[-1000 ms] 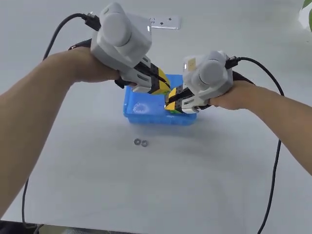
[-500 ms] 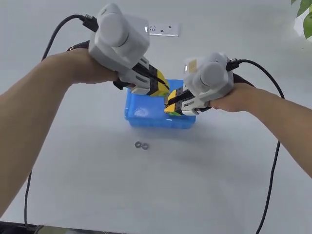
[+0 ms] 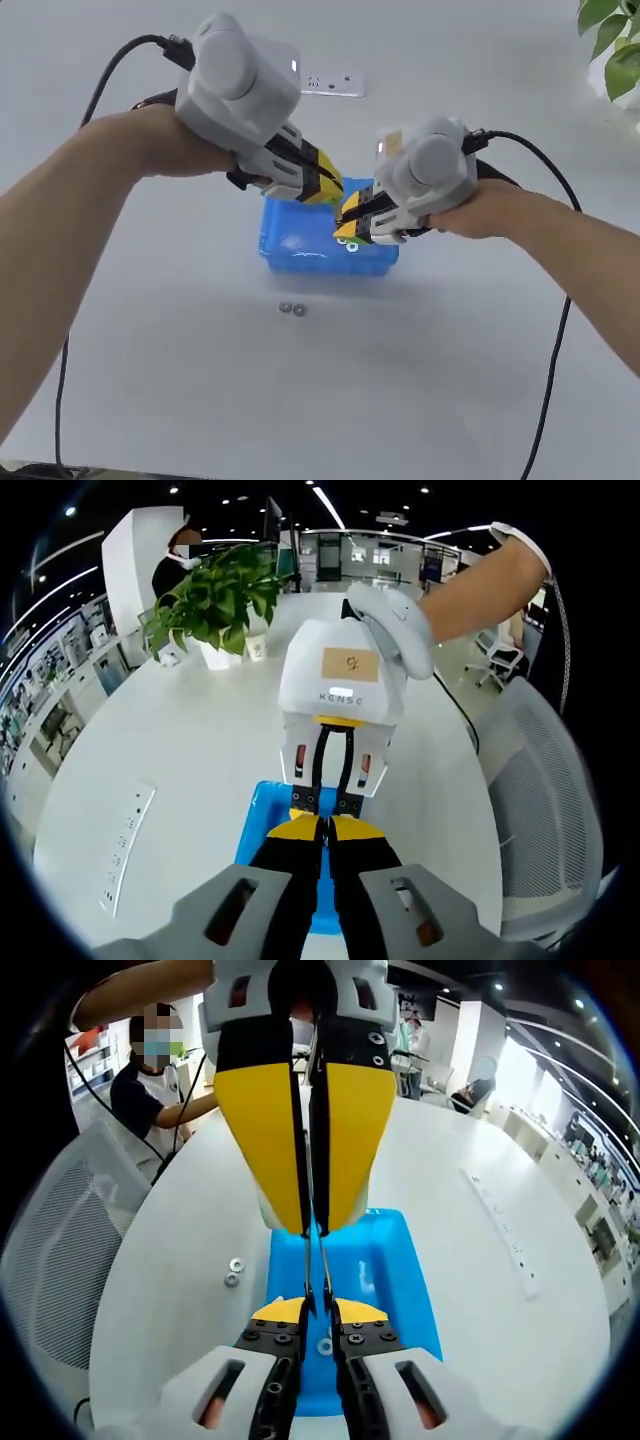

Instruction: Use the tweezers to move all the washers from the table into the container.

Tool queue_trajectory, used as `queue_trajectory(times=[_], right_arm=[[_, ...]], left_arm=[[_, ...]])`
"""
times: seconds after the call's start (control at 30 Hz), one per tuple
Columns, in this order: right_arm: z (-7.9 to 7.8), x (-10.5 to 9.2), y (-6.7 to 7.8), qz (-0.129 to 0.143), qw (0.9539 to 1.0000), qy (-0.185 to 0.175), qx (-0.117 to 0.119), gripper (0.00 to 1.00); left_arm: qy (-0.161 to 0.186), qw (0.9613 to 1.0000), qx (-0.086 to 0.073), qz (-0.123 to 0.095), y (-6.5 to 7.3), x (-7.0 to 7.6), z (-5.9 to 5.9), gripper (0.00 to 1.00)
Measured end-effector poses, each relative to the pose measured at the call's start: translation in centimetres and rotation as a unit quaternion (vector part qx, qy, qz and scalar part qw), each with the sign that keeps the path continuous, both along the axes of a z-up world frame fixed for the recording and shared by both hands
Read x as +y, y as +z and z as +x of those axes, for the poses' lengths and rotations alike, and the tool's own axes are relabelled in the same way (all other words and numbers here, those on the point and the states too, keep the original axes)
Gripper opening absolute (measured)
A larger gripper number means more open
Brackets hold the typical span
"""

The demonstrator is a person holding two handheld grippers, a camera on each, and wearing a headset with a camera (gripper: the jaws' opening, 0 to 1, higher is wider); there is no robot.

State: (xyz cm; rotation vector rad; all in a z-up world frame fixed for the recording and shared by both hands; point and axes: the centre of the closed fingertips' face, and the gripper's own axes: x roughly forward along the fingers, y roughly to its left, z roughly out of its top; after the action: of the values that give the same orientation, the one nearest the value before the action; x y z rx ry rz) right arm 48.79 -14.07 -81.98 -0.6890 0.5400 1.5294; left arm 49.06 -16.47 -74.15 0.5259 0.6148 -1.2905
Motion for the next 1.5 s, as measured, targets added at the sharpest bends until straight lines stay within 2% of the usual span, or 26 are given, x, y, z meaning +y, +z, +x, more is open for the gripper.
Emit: queue_trajectory(times=[0.63,0.83,1.17,1.5], right_arm=[[-2.3,0.6,2.0,0.008,0.9999,0.002,-0.015,0.11],[-2.7,0.7,2.0,0.012,0.9998,0.002,-0.013,0.11],[-4.1,1.0,2.3,0.018,0.9997,0.002,-0.014,0.11],[-5.8,1.4,1.7,0.024,0.9997,0.004,-0.004,0.11]], left_arm=[[-0.007,0.9998,-0.01,0.013,2.1,0.5,-2.6,0.05],[-0.013,0.9997,-0.007,0.02,2.2,0.4,-3.5,0.05],[-0.016,0.9996,-0.003,0.022,2.5,0.5,-4.6,0.05],[-0.017,0.9996,0.002,0.021,2.1,0.4,-6.4,0.05]])
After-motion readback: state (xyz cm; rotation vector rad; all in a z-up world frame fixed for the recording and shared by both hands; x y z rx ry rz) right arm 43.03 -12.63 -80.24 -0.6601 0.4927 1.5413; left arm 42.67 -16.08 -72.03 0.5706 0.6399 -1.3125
